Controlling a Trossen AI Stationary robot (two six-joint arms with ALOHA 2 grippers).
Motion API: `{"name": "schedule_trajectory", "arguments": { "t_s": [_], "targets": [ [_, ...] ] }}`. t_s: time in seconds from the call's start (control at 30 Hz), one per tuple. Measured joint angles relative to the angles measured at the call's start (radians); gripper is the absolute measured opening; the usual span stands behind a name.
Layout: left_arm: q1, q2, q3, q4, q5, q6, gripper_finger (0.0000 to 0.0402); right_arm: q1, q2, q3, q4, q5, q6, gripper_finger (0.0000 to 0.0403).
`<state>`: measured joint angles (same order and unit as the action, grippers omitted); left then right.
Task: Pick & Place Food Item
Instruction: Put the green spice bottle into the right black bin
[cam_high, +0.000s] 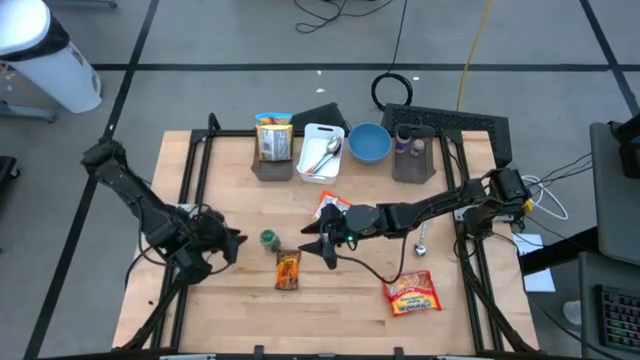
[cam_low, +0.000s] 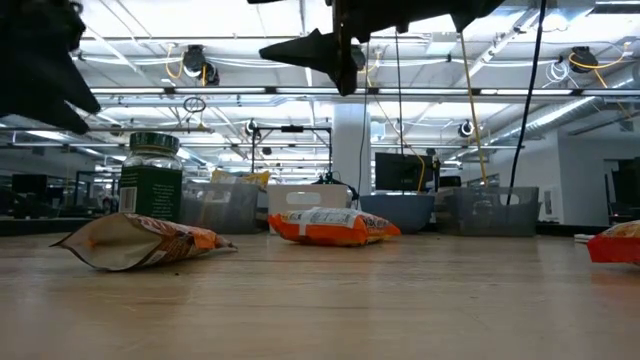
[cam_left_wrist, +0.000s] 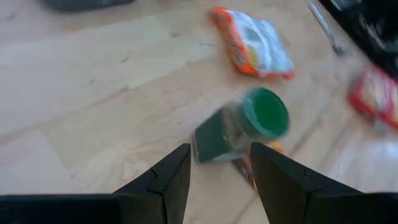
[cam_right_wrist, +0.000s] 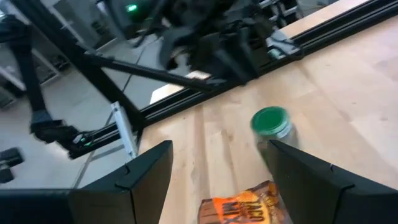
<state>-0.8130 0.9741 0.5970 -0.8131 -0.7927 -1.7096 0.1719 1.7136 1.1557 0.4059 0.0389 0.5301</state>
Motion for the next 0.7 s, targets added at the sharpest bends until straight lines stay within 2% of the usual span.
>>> {"name": "schedule_trajectory", "arguments": {
  "t_s": [0.13,0.37,0.57,0.7],
  "targets": [
    [0.029,0.0,-0.004,0.008,0.012,-0.074,0.0175,0.0,0.0,0.0,0.001,-0.077,0.021,0.0254],
    [0.077,0.0,-0.004,0.063,0.016,-0.043,0.0175,0.001,0.0,-0.001,0.0,-0.165,0.06,0.0254],
    [0.153,0.0,-0.004,0.064,0.18,0.018,0.0175,0.004,0.0,-0.001,0.001,-0.175,0.066,0.0254],
    [0.193,0.0,-0.004,0.071,0.242,0.087,0.0175,0.007,0.0,-0.001,0.001,-0.175,0.059,0.0254]
  ]
}}
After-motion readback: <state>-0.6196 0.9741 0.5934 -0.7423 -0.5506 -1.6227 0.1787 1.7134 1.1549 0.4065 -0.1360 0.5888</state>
